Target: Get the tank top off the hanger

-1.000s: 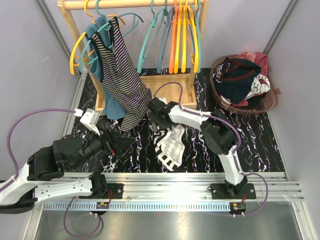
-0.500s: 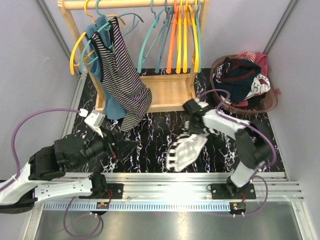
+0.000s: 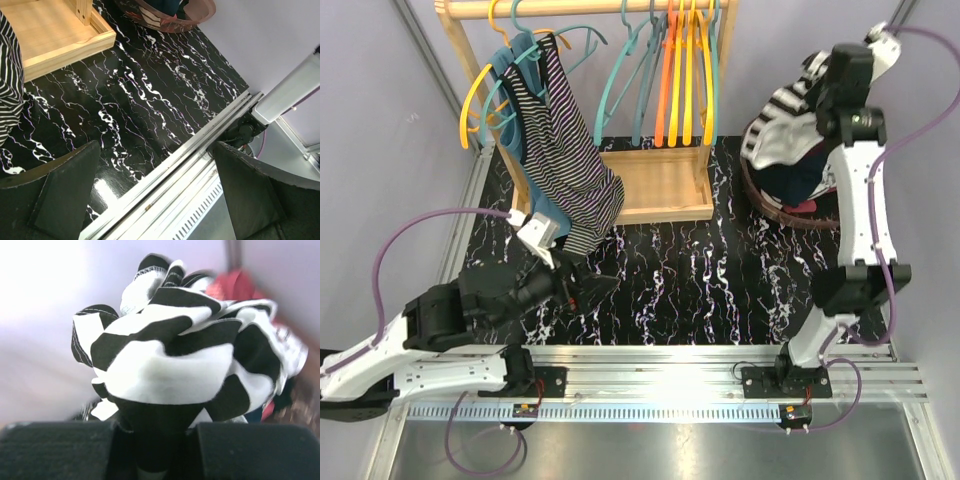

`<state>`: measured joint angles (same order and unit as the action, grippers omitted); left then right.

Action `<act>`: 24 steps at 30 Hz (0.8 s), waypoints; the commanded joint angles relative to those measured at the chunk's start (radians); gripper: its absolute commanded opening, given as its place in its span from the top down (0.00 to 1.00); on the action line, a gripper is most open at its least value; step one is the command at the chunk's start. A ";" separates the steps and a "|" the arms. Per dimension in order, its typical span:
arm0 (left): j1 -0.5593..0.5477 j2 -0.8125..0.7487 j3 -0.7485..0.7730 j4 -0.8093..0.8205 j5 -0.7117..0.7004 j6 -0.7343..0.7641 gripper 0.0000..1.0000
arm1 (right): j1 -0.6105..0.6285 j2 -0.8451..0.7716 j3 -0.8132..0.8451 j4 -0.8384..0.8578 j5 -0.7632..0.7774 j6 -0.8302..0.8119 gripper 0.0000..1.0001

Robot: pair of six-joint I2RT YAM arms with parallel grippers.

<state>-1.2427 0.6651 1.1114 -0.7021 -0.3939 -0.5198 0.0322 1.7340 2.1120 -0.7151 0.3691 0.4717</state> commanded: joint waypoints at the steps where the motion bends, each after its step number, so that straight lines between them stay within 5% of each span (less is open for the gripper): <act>1: -0.001 0.024 0.025 0.090 -0.019 0.038 0.01 | -0.064 0.172 0.150 0.008 0.120 -0.079 1.00; 9: 0.000 0.057 0.070 0.052 -0.074 0.001 0.01 | -0.184 0.701 0.365 -0.170 -0.025 -0.039 1.00; 13: 0.002 0.070 0.093 0.032 -0.088 -0.005 0.01 | -0.187 0.844 0.410 -0.251 -0.120 -0.064 0.92; 16: 0.002 0.091 0.134 -0.011 -0.111 0.001 0.01 | -0.187 0.823 0.364 -0.257 -0.170 -0.077 0.64; 17: 0.002 0.097 0.171 -0.028 -0.137 0.003 0.01 | -0.187 0.800 0.327 -0.245 -0.167 -0.077 0.40; 20: 0.002 0.117 0.279 -0.134 -0.265 -0.003 0.01 | -0.196 0.669 0.281 -0.233 -0.142 -0.073 0.01; 24: 0.003 0.145 0.422 -0.235 -0.419 0.085 0.01 | -0.213 0.430 0.275 -0.282 -0.079 -0.024 0.00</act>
<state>-1.2423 0.8040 1.4166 -0.8696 -0.6273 -0.4969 -0.1825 2.3871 2.3779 -0.8989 0.2932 0.4240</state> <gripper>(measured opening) 0.988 0.993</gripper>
